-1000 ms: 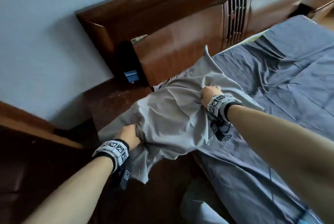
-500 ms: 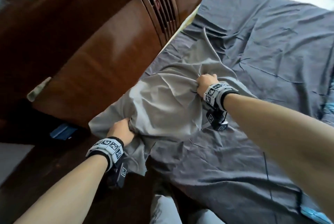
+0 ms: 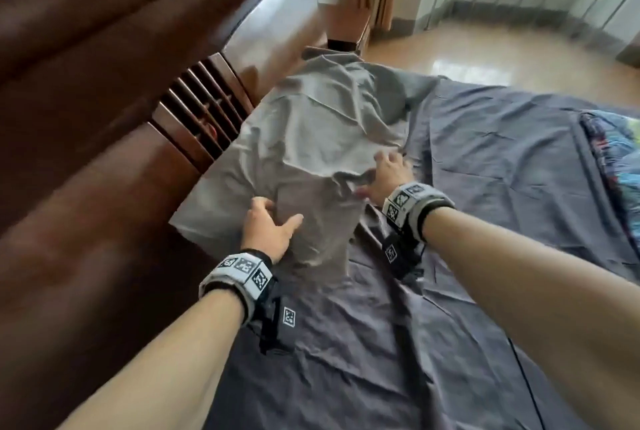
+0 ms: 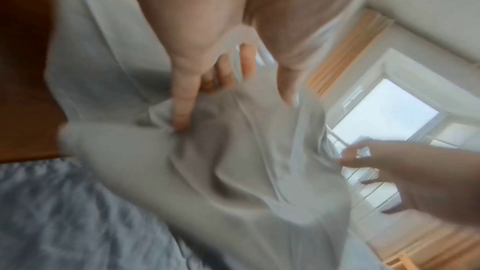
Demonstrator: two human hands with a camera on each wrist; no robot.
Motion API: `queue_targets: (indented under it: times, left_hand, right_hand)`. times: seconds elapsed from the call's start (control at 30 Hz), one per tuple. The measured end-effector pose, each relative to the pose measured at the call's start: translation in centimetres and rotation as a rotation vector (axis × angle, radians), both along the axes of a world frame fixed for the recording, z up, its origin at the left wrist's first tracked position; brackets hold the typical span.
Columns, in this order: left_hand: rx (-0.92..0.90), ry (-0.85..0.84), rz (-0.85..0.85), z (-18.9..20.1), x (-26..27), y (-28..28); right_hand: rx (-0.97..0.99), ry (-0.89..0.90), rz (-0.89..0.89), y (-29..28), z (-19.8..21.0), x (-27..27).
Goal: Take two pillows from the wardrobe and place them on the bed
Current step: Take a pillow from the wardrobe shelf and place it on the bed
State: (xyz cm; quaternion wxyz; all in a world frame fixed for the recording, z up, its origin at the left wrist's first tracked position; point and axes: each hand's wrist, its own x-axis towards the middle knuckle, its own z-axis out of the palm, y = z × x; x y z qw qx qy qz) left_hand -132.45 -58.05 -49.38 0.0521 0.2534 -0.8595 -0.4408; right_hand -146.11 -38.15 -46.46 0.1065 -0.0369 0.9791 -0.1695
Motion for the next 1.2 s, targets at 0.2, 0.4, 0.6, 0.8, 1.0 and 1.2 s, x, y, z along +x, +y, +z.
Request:
queue_targets:
  times: [0.2,0.4,0.6,0.8,1.0,1.2]
  left_hand:
    - [-0.401,-0.872,-0.421,-20.8,0.2,-0.8]
    - [-0.419,-1.185,-0.432,-28.9,1.5,-2.6]
    - [-0.391,-1.265,-0.414,-27.4,0.5,-2.2]
    - [-0.366,-1.307,-0.397,-27.0,0.2,-2.0]
    - [-0.351,-1.294,-0.428,-27.0,0.4,-2.3]
    - [-0.353,-1.289,-0.435,-27.2,0.5,-2.5]
  right_hand:
    - [0.215,-0.399,-0.095,4.1,-24.4,-0.5]
    - [0.28,-0.486,-0.121,4.4,-32.2,0.9]
    - [0.261,-0.513,-0.119,4.0,-31.4,0.0]
    - [0.293,-0.529,-0.105,3.6,-30.3,0.0]
    - [0.146,-0.299,-0.064,0.1,-25.9,-5.3]
    - [-0.057,-0.06,-0.01,-8.3,-23.1,-11.2]
